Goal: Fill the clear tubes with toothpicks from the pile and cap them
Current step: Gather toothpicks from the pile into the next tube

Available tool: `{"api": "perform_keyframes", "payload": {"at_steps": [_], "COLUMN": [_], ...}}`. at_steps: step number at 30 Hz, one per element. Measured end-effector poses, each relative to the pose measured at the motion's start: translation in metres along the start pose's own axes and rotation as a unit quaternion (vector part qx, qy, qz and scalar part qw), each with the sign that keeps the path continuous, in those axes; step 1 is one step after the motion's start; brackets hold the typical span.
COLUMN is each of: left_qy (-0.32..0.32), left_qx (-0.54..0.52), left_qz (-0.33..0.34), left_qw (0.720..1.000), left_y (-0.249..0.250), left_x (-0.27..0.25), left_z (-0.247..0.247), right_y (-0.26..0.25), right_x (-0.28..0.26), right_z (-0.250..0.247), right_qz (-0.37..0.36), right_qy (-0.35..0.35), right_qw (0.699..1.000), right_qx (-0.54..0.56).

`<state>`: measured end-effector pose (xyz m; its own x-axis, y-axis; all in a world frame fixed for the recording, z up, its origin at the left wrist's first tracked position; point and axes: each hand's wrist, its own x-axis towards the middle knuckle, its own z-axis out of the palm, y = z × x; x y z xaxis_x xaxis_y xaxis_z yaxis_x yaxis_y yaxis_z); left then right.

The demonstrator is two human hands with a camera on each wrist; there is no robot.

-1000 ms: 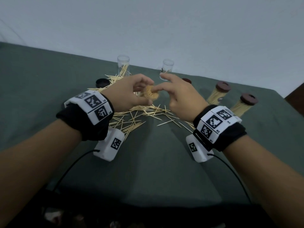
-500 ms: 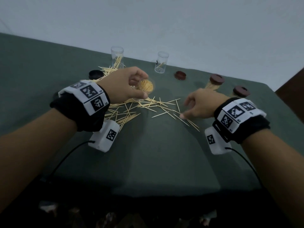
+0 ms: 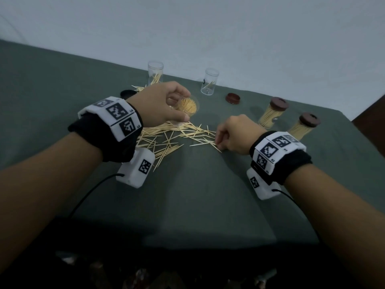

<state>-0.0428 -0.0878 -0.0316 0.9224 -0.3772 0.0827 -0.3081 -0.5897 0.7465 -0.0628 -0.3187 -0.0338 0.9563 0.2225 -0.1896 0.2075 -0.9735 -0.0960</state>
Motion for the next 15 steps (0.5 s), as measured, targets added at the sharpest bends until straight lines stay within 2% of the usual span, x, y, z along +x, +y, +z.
{"api": "perform_keyframes", "payload": {"at_steps": [3,7,15], "left_qy": [0.003,0.006,0.01], "left_qx": [0.003,-0.005,-0.014], "left_qz": [-0.003,-0.014,-0.012], "left_qw": [1.0,1.0,1.0], "left_y": [-0.002,-0.005,-0.006], "left_x": [0.001,0.003,0.004], "left_z": [-0.002,-0.003,-0.005], "right_y": [0.001,0.01,-0.009], "right_x": [0.012,0.017,0.037], "right_z": [-0.002,-0.011,0.003], "right_qz": [0.026,0.049,-0.032], "right_qy": [-0.001,-0.059,0.027], "right_qw": [0.996,0.994,0.998], "right_qx": [-0.083,-0.076,0.052]}}
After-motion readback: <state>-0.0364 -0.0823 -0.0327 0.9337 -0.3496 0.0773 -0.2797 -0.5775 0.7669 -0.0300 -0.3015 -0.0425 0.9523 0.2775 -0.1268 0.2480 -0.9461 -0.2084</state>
